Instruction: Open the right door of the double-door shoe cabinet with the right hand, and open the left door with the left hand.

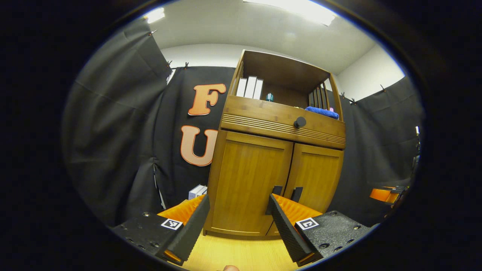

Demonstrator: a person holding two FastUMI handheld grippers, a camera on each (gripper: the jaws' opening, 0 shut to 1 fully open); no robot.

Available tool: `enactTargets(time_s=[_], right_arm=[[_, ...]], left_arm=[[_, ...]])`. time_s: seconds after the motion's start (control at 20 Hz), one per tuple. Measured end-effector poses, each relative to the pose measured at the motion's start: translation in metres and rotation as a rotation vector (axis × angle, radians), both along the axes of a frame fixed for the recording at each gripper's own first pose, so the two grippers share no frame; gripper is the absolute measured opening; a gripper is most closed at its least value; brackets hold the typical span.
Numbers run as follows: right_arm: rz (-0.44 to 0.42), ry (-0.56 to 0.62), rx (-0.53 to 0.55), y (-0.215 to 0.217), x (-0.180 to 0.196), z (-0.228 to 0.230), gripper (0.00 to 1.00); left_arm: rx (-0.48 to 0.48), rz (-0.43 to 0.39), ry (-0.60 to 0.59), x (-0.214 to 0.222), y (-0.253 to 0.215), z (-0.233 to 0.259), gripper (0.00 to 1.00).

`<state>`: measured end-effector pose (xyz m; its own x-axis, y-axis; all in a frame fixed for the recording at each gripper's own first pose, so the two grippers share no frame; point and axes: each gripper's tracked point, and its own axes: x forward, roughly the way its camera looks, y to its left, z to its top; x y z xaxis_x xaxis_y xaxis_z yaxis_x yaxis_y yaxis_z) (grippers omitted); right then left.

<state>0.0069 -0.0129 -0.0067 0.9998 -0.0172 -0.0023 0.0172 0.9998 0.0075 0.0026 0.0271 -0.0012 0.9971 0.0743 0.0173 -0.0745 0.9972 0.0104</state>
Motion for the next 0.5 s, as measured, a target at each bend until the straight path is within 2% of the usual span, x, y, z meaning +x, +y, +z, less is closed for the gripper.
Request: enactTargets(time_s=[0.05, 0.1, 0.15, 0.3, 0.35, 0.4, 0.5], right_arm=[[-0.001, -0.001, 0.002, -0.0006, -0.0008, 0.0006, 0.97], [-0.002, -0.002, 0.003, -0.0015, -0.0014, 0.0001, 0.89], [-0.003, -0.003, 0.001, -0.0022, -0.0027, -0.0001, 0.97], [-0.002, -0.003, -0.001, -0.0027, -0.0035, -0.0015, 0.97], [0.0, -0.001, 0.0, -0.0019, -0.0032, -0.0024, 0.89], [0.003, -0.001, 0.003, -0.0003, -0.0019, -0.0032, 0.97], [0.009, -0.003, 0.0, 0.0011, 0.0001, -0.005, 0.97]], left_arm=[[0.004, -0.003, 0.004, 0.0002, -0.0013, -0.001, 0.92], [0.005, -0.006, 0.006, -0.0003, -0.0034, -0.0015, 0.92], [0.005, -0.009, 0.006, -0.0004, -0.0047, -0.0014, 0.92], [-0.003, -0.007, 0.01, -0.0015, -0.0052, -0.0045, 0.94], [-0.001, -0.001, 0.01, -0.0028, -0.0037, -0.0051, 0.94], [0.004, 0.006, 0.008, -0.0043, -0.0013, -0.0055, 0.95], [0.01, 0.012, 0.002, -0.0057, 0.0015, -0.0039, 0.95]])
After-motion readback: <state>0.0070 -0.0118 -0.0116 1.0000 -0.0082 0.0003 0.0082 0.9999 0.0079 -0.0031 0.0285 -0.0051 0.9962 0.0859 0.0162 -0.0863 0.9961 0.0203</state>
